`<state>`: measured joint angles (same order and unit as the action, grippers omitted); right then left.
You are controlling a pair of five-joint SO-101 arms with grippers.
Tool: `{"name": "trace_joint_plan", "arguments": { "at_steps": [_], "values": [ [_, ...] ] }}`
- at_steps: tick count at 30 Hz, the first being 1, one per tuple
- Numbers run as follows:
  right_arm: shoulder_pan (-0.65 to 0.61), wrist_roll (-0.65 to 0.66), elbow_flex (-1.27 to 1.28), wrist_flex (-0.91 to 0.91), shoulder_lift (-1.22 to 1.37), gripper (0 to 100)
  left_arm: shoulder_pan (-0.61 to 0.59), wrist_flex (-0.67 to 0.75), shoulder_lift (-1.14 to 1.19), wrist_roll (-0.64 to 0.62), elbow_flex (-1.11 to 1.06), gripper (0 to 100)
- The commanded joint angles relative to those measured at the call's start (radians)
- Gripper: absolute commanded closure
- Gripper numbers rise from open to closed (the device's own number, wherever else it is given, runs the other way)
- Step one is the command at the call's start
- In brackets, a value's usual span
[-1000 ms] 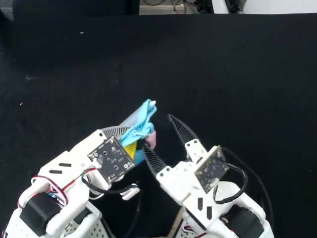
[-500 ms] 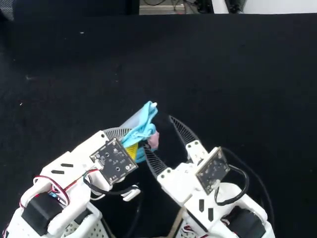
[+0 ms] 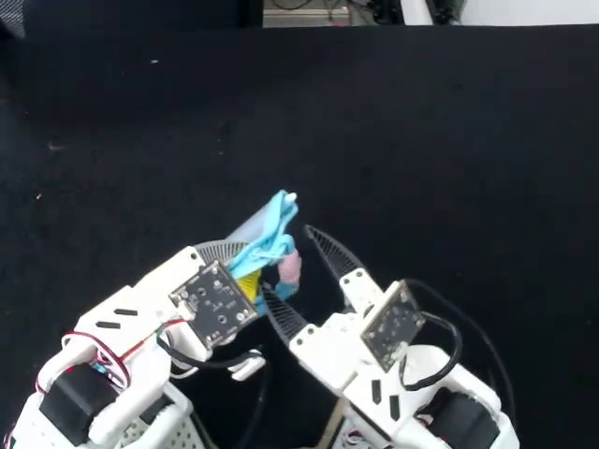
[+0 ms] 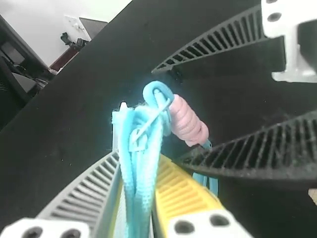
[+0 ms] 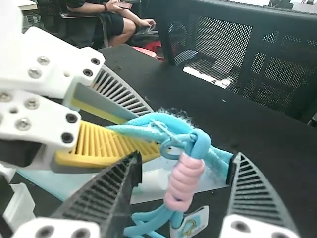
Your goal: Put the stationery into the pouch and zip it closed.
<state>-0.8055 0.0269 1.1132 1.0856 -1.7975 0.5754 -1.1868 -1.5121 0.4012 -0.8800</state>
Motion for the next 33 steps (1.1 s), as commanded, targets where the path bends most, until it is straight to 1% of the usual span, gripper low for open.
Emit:
{"name": "trace_joint_plan", "arguments": {
  "at_steps": [1,3,6,9,12,17,21,23,26,27,28,31,33],
  "values": [
    [0.003,-0.002,-0.01,-0.049,-0.012,71.7,0.005,0.005,-0.002,-0.014,0.005,97],
    [0.057,-0.002,-0.008,-0.071,-0.012,74.5,0.005,0.005,-0.002,-0.014,0.005,97],
    [0.141,-0.002,-0.016,-0.097,-0.013,82.2,0.005,0.005,-0.002,-0.014,0.005,97],
    [0.158,-0.002,-0.016,-0.095,-0.013,89.4,0.005,0.005,-0.002,-0.014,0.005,97],
    [0.158,-0.002,-0.018,-0.094,-0.013,93.0,0.005,0.005,-0.002,-0.014,0.005,97],
    [0.16,0.003,-0.087,-0.021,-0.013,93.2,0.005,0.005,-0.002,-0.014,0.005,97],
    [0.158,0.071,-0.09,-0.009,-0.013,92.8,0.005,0.005,-0.002,-0.014,0.005,97],
    [0.158,0.069,-0.082,-0.009,-0.008,88.3,0.005,0.005,-0.002,-0.014,0.005,97],
    [0.158,0.068,-0.071,-0.003,-0.01,76.3,0.005,0.005,-0.002,-0.014,0.005,97],
    [0.158,0.068,-0.076,0.0,-0.012,74.0,0.005,0.005,-0.002,-0.014,0.005,97],
    [0.158,0.066,-0.085,0.005,-0.013,74.0,0.005,0.005,-0.002,-0.014,0.005,97],
    [0.15,0.037,-0.165,0.084,-0.013,79.1,0.005,0.005,-0.002,-0.014,0.005,97],
    [0.104,0.044,-0.197,0.137,-0.004,82.6,0.005,0.005,-0.002,-0.014,0.005,97]
  ]
}}
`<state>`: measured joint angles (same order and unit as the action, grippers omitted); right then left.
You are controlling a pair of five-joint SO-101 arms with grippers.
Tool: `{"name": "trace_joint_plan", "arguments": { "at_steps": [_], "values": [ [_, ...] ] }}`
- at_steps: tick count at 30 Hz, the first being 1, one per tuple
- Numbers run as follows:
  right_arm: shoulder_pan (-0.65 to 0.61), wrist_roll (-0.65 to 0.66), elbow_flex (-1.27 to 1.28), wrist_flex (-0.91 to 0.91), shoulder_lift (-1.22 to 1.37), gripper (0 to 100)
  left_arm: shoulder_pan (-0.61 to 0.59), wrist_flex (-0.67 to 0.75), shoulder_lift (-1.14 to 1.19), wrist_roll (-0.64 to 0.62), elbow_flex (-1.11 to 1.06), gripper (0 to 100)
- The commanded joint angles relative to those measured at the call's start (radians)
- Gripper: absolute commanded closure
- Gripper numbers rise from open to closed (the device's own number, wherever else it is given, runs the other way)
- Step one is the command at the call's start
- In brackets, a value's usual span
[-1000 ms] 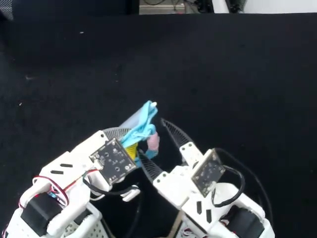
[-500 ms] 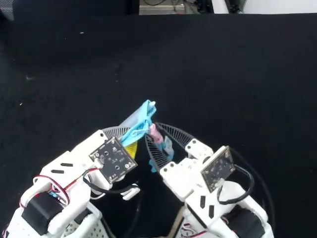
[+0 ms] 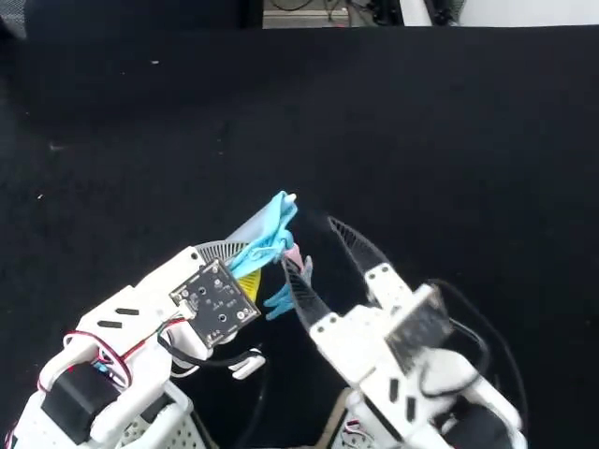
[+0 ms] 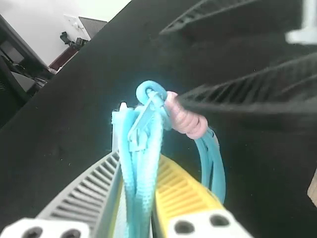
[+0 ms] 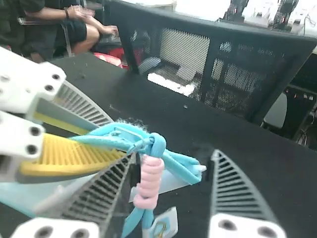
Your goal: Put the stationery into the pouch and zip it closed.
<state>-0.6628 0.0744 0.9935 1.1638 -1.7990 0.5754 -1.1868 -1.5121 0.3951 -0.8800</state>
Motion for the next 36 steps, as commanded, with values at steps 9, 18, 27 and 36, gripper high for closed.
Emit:
{"name": "trace_joint_plan", "arguments": {
  "at_steps": [9,18,27,36],
  "values": [
    [-0.382,0.077,-0.027,0.109,0.002,86.4,0.005,0.005,-0.002,-0.008,0.005,97],
    [-0.138,0.126,0.165,-0.123,0.001,86.3,0.001,0.005,-0.002,-0.008,0.005,97],
    [-0.055,0.068,0.113,-0.129,-0.01,86.4,-0.041,0.005,-0.003,-0.008,0.005,97],
    [-0.057,0.063,0.093,-0.135,-0.012,86.4,-0.041,0.005,-0.003,-0.008,0.005,97]
  ]
}}
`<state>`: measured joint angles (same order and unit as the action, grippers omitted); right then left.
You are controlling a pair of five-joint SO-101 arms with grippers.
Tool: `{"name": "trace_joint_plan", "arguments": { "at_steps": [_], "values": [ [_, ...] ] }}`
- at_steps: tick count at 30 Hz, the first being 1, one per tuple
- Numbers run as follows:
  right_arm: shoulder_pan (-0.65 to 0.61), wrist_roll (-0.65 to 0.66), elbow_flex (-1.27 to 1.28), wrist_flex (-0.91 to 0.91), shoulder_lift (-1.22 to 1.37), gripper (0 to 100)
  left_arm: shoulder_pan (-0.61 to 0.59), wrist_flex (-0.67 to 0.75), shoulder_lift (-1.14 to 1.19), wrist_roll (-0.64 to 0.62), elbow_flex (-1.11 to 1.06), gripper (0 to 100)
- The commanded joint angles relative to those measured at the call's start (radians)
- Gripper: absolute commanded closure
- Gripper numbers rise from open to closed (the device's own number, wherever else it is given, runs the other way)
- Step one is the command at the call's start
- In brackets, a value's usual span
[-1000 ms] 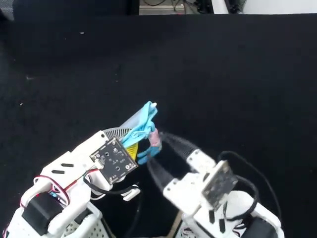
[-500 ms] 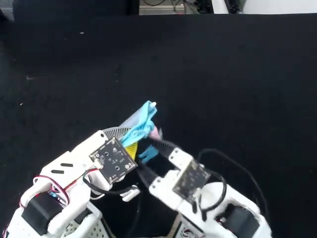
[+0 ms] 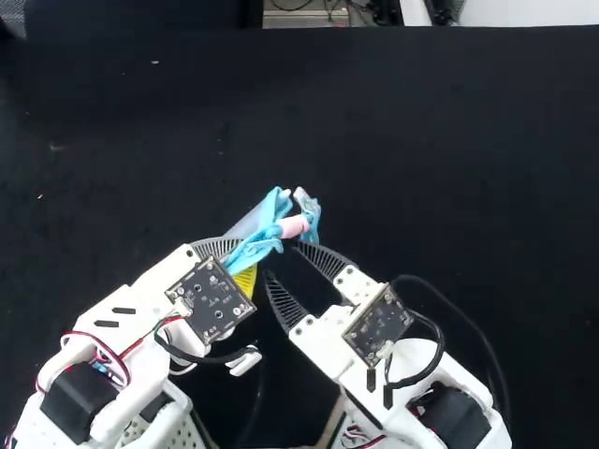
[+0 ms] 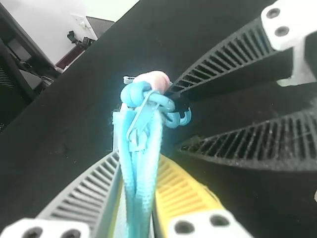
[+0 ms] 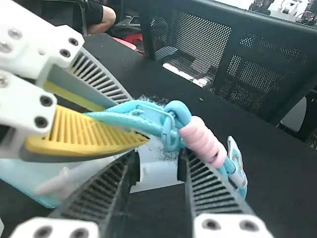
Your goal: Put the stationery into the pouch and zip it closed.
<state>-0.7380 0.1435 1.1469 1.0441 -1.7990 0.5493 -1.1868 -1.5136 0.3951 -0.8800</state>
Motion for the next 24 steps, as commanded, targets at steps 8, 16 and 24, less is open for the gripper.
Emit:
{"name": "trace_joint_plan", "arguments": {
  "at_steps": [8,16,24],
  "values": [
    [0.018,-0.006,-0.045,-0.017,-0.122,86.4,-0.013,0.005,0.0,-0.008,0.005,97],
    [0.037,0.002,0.022,-0.1,-0.145,86.4,-0.013,0.005,0.0,-0.008,0.004,97],
    [0.107,-0.006,-0.008,-0.087,-0.145,86.4,-0.013,0.003,0.0,-0.008,0.004,97]
  ]
}}
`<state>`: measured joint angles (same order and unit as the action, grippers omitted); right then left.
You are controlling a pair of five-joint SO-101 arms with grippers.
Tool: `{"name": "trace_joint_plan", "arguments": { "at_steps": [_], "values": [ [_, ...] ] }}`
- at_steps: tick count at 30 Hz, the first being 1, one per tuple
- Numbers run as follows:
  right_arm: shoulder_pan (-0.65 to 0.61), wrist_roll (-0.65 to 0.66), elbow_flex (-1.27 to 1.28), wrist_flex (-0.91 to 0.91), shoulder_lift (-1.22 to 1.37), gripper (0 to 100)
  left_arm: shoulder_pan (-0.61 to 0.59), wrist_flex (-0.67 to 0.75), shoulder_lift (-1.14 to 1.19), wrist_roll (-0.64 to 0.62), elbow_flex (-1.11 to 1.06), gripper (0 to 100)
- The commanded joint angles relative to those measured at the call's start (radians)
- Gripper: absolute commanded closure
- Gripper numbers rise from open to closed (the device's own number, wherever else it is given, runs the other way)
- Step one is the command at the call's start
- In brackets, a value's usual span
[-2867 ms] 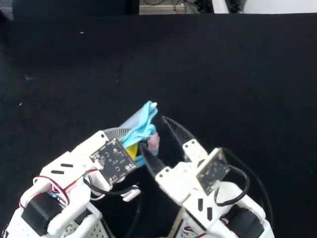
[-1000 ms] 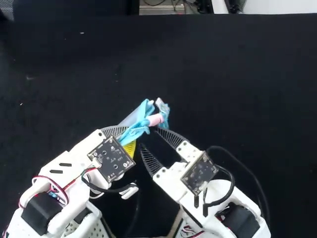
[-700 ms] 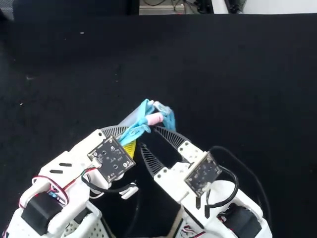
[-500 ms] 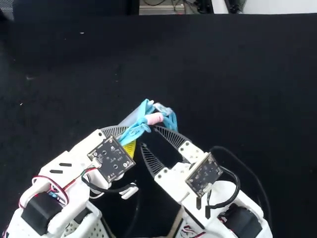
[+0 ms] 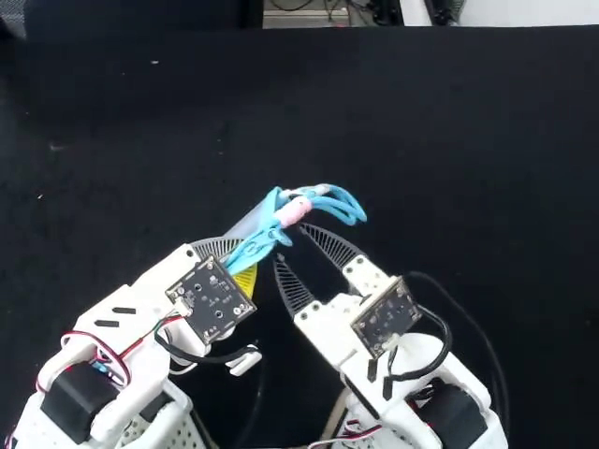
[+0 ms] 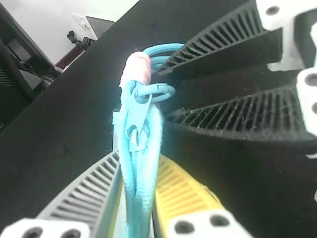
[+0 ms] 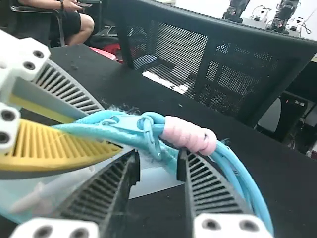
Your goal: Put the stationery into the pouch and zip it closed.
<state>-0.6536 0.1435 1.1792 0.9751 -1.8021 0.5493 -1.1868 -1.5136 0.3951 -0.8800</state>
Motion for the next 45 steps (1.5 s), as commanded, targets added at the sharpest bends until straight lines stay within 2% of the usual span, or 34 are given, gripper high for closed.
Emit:
{"name": "trace_joint_plan", "arguments": {
  "at_steps": [1,8,12,19,25,32,38,45],
  "values": [
    [0.023,-0.006,-0.042,-0.018,-0.142,86.4,-0.013,0.003,0.0,-0.008,0.004,97],
    [0.021,-0.006,-0.045,-0.018,-0.142,86.8,-0.013,0.003,0.0,-0.008,0.004,97],
    [0.021,-0.006,-0.059,-0.02,-0.143,91.8,-0.013,0.003,0.0,-0.008,0.004,97],
    [0.021,-0.006,-0.062,-0.026,-0.143,87.3,-0.013,0.003,0.0,-0.008,0.004,97],
    [0.021,-0.092,-0.105,-0.017,-0.143,87.2,-0.013,0.005,0.002,-0.008,0.004,97],
    [0.021,-0.095,-0.061,-0.026,-0.142,87.4,-0.013,0.005,0.002,-0.008,0.004,97],
    [-0.069,-0.091,-0.024,-0.041,-0.134,87.4,-0.013,0.003,0.002,-0.008,0.004,97],
    [-0.071,-0.091,0.024,-0.075,-0.134,87.5,-0.013,0.002,0.002,-0.008,0.004,97]
  ]
}}
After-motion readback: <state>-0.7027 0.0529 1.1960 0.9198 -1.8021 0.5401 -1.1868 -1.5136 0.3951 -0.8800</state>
